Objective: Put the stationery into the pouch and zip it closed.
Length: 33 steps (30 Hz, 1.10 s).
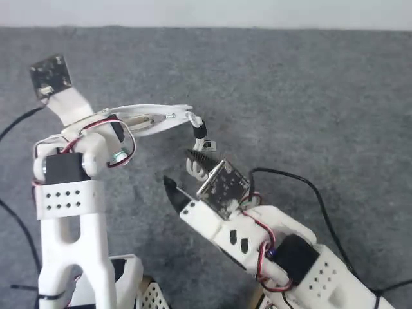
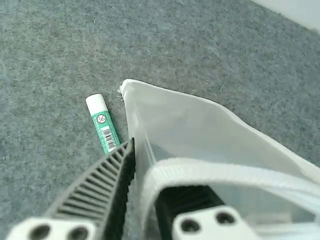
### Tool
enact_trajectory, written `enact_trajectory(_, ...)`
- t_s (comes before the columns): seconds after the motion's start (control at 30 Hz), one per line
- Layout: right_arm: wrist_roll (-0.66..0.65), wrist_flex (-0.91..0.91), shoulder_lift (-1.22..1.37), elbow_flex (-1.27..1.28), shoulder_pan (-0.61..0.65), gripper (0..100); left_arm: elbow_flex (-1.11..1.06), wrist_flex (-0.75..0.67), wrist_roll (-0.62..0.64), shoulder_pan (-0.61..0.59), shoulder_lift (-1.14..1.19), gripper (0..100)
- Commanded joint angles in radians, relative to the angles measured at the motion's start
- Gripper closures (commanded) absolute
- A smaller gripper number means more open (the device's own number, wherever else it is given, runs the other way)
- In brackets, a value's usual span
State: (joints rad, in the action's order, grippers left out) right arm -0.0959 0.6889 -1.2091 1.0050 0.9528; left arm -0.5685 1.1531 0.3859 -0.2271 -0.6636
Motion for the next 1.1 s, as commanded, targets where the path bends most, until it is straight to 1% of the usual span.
enact_trajectory(0.0,0.011,0.042,0.002,-0.063,0.018,80.1,0.007,-0.046,0.025,-0.034,-0.009,99)
enact_trajectory(0.07,0.026,0.045,0.053,-0.063,0.018,80.1,0.001,-0.064,0.038,-0.068,-0.009,99)
enact_trajectory(0.17,0.072,0.041,0.154,-0.064,0.018,80.1,-0.007,-0.078,0.041,-0.086,-0.014,99)
enact_trajectory(0.4,0.074,0.038,0.479,-0.120,0.010,80.1,-0.005,-0.080,0.044,-0.092,-0.015,99)
enact_trajectory(0.67,0.075,0.038,0.805,-0.259,-0.056,80.1,-0.007,-0.080,0.044,-0.092,-0.015,99)
enact_trajectory(0.8,0.074,0.038,0.915,-0.302,-0.062,80.1,-0.007,-0.080,0.044,-0.092,-0.014,99)
enact_trajectory(1.07,0.074,0.045,1.044,-0.350,-0.064,80.1,-0.007,-0.080,0.044,-0.092,-0.011,99)
